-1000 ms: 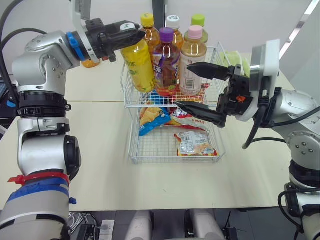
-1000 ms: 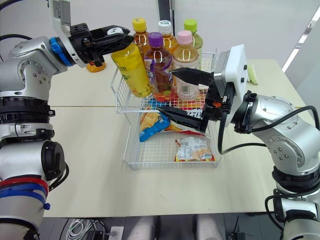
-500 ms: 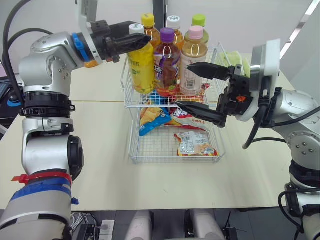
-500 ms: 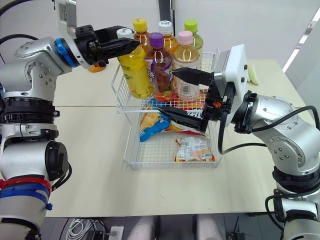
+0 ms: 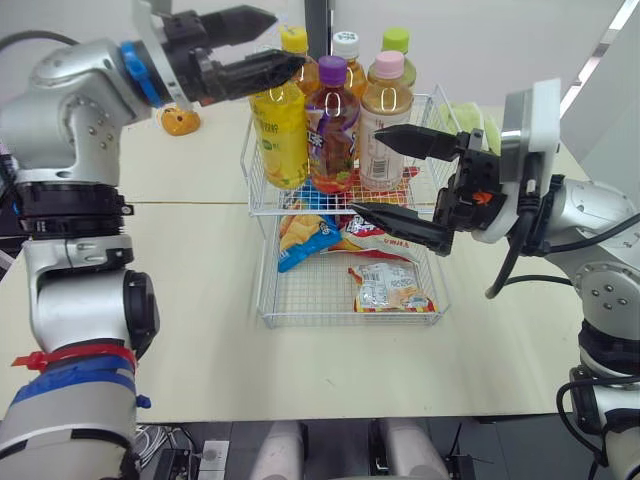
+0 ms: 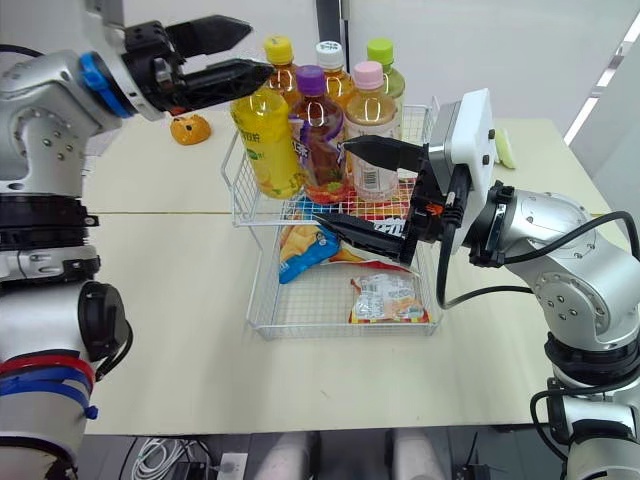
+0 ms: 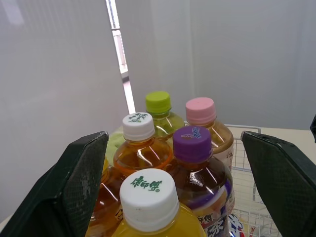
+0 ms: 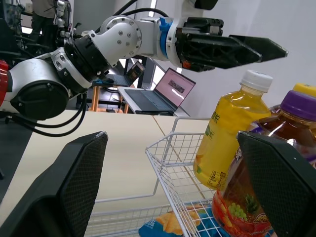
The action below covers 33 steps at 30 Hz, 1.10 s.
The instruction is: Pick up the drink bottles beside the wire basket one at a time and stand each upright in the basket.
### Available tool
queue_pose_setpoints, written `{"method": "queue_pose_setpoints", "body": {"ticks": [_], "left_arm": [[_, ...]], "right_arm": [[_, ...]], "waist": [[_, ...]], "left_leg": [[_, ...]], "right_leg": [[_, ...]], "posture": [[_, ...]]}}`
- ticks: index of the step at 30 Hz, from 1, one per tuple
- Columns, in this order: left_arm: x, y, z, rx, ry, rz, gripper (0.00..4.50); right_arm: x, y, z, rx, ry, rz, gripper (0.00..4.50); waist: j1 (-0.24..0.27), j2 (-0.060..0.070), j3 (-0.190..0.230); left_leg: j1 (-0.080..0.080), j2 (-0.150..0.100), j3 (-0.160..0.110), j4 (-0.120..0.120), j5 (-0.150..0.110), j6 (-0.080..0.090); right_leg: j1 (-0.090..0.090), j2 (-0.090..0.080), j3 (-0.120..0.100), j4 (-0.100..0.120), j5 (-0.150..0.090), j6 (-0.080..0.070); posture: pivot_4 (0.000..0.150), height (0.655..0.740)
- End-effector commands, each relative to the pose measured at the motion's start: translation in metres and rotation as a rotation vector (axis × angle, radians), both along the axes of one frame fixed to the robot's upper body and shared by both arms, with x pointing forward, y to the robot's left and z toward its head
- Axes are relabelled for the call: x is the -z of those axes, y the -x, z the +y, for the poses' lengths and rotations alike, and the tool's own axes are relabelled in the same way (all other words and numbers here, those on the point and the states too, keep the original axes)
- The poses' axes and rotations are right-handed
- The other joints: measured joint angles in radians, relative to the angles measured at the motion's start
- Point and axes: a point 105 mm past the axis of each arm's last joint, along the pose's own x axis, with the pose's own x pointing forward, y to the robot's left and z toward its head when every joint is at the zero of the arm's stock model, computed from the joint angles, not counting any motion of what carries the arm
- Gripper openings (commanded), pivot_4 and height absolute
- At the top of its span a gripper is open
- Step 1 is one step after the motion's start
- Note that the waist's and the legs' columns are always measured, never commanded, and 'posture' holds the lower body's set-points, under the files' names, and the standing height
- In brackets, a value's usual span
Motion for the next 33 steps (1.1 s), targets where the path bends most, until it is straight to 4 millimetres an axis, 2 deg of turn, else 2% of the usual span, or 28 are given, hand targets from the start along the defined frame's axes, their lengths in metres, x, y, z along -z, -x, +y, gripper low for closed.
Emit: {"method": "queue_pose_setpoints", "body": {"ticks": [1, 4, 6, 8, 12, 15, 17, 18, 21, 25, 29, 31, 33], "left_arm": [[-0.028, 0.019, 0.022, -0.083, 0.04, -0.091, 4.49], [-0.03, 0.022, 0.043, -0.171, 0.086, -0.074, 4.49], [-0.024, 0.024, 0.064, -0.26, 0.102, -0.059, 4.49], [-0.006, 0.03, 0.091, -0.374, 0.113, -0.029, 4.49], [0.027, 0.037, 0.117, -0.506, 0.142, 0.0, 4.49], [0.057, 0.041, 0.129, -0.58, 0.166, 0.043, 4.49], [0.086, 0.048, 0.133, -0.619, 0.118, 0.083, 4.49], [0.094, 0.051, 0.134, -0.627, 0.104, 0.096, 4.49], [0.123, 0.063, 0.141, -0.644, 0.11, 0.156, 4.49], [0.144, 0.069, 0.151, -0.687, 0.148, 0.191, 4.49], [0.156, 0.069, 0.152, -0.694, 0.154, 0.212, 4.49], [0.161, 0.07, 0.15, -0.679, 0.142, 0.225, 4.49], [0.167, 0.069, 0.15, -0.68, 0.127, 0.247, 4.49]], "right_arm": [[-0.009, 0.003, -0.001, -0.011, -0.017, -0.052, 4.5], [-0.008, 0.001, -0.001, -0.013, -0.013, -0.053, 4.5], [-0.008, -0.002, 0.0, -0.013, -0.01, -0.052, 4.5], [-0.007, -0.006, 0.0, -0.008, -0.005, -0.051, 4.5], [-0.011, -0.015, -0.003, 0.015, -0.004, -0.062, 4.5], [-0.016, -0.023, -0.006, 0.048, -0.01, -0.077, 4.5], [-0.017, -0.03, -0.01, 0.084, -0.001, -0.073, 4.5], [-0.017, -0.032, -0.011, 0.095, 0.005, -0.071, 4.5], [-0.025, -0.031, -0.071, 0.18, 0.033, -0.071, 4.5], [-0.037, -0.034, -0.119, 0.297, 0.024, -0.069, 4.5], [-0.033, -0.033, -0.143, 0.357, 0.051, -0.055, 4.5], [-0.021, -0.032, -0.152, 0.368, 0.084, -0.005, 4.5], [0.001, -0.032, -0.162, 0.384, 0.162, 0.035, 4.5]], "waist": [[0.0, 0.0, 0.0], [0.0, 0.0, 0.0], [-0.001, 0.0, 0.0], [-0.004, 0.001, 0.0], [-0.004, 0.001, -0.001], [0.004, 0.001, -0.001], [0.005, 0.001, -0.001], [0.004, 0.001, -0.001], [0.018, 0.001, 0.0], [0.031, 0.001, -0.001], [0.029, 0.001, -0.001], [0.027, 0.001, -0.001], [0.027, 0.001, -0.001]], "left_leg": [[0.0, 0.0, 0.0, 0.0, 0.0, 0.0], [0.0, 0.0, 0.0, 0.0, 0.0, 0.0], [0.001, 0.0, 0.0, 0.0, 0.0, 0.0], [0.001, 0.001, 0.0, 0.0, 0.0, 0.0], [0.001, 0.002, 0.0, 0.0, 0.0, 0.0], [0.001, 0.002, 0.0, 0.0, 0.0, 0.0], [0.001, 0.002, 0.0, 0.0, 0.0, 0.0], [0.001, 0.002, 0.001, 0.0, 0.0, 0.0], [0.001, 0.002, 0.0, 0.0, 0.0, 0.0], [0.001, 0.002, 0.001, 0.0, 0.0, 0.0], [0.003, 0.002, 0.002, 0.0, 0.0, 0.0], [0.003, 0.002, 0.002, 0.0, 0.0, 0.0], [0.003, 0.002, 0.003, 0.0, 0.0, 0.0]], "right_leg": [[0.0, 0.0, 0.0, 0.0, 0.0, 0.0], [0.0, 0.0, 0.0, 0.0, 0.0, 0.0], [0.0, 0.0, 0.0, 0.0, 0.0, 0.0], [0.0, 0.0, 0.0, 0.0, 0.0, 0.0], [0.0, 0.0, 0.0, 0.0, 0.0, 0.0], [0.001, -0.002, 0.0, 0.0, 0.0, 0.0], [0.001, -0.003, 0.0, 0.0, 0.0, 0.0], [0.001, -0.003, 0.001, -0.001, 0.0, 0.0], [0.002, -0.003, 0.0, -0.001, 0.0, 0.0], [0.003, -0.004, 0.0, -0.004, 0.0, 0.001], [0.004, -0.002, 0.0, -0.003, 0.0, -0.001], [0.004, -0.002, 0.001, -0.003, 0.0, -0.001], [0.004, -0.002, 0.001, -0.003, 0.0, -0.001]], "posture": [[0.15, 0.74], [0.15, 0.74], [0.15, 0.74], [0.15, 0.74], [0.15, 0.74], [0.15, 0.74], [0.15, 0.74], [0.15, 0.74], [0.15, 0.74], [0.15, 0.74], [0.15, 0.74], [0.15, 0.74], [0.15, 0.74]]}}
